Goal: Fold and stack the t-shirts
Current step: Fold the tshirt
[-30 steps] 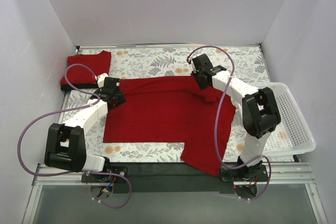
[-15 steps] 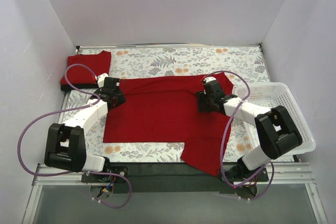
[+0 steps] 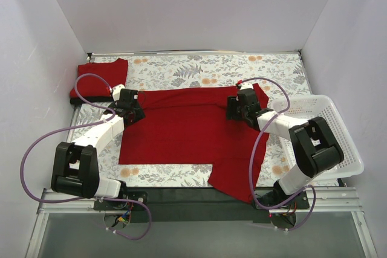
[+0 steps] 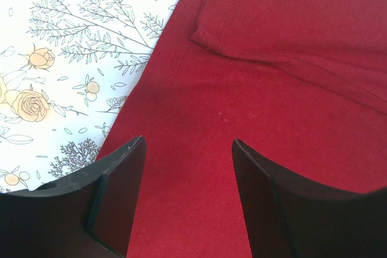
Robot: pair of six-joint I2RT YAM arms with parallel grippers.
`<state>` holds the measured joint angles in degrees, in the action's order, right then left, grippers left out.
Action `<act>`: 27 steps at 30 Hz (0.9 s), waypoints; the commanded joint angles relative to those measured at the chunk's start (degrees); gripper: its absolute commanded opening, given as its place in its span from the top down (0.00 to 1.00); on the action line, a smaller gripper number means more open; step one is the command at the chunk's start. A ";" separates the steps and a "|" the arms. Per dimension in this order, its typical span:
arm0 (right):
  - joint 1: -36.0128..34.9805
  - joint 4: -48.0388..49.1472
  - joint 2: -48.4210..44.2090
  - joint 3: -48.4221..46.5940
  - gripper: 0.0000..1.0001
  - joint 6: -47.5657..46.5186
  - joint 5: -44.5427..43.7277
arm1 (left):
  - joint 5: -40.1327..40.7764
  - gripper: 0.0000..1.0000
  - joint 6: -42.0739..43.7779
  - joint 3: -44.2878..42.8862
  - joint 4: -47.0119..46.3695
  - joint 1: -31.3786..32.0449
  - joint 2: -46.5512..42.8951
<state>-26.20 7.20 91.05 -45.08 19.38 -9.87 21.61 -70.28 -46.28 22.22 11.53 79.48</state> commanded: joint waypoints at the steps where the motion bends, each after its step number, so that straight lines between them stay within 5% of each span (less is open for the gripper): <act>1: 0.97 4.66 0.54 -0.62 0.43 0.84 -0.85 | 0.46 0.45 0.58 -0.65 -0.95 0.16 -0.38; 11: 3.16 4.58 3.78 -5.01 0.47 -2.24 -0.95 | 0.45 0.45 0.76 -0.74 -0.86 0.16 -0.03; 23: 5.45 4.40 7.57 -7.30 0.68 -2.06 7.23 | 0.45 0.45 0.85 -0.74 -0.86 0.16 -0.03; 27: 5.98 3.44 6.87 -7.56 0.83 -1.62 8.90 | 0.45 0.45 0.94 -0.65 -0.86 0.16 -0.03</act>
<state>-20.64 9.41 98.32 -50.37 17.72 -3.51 21.61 -70.02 -46.28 22.20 11.53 79.48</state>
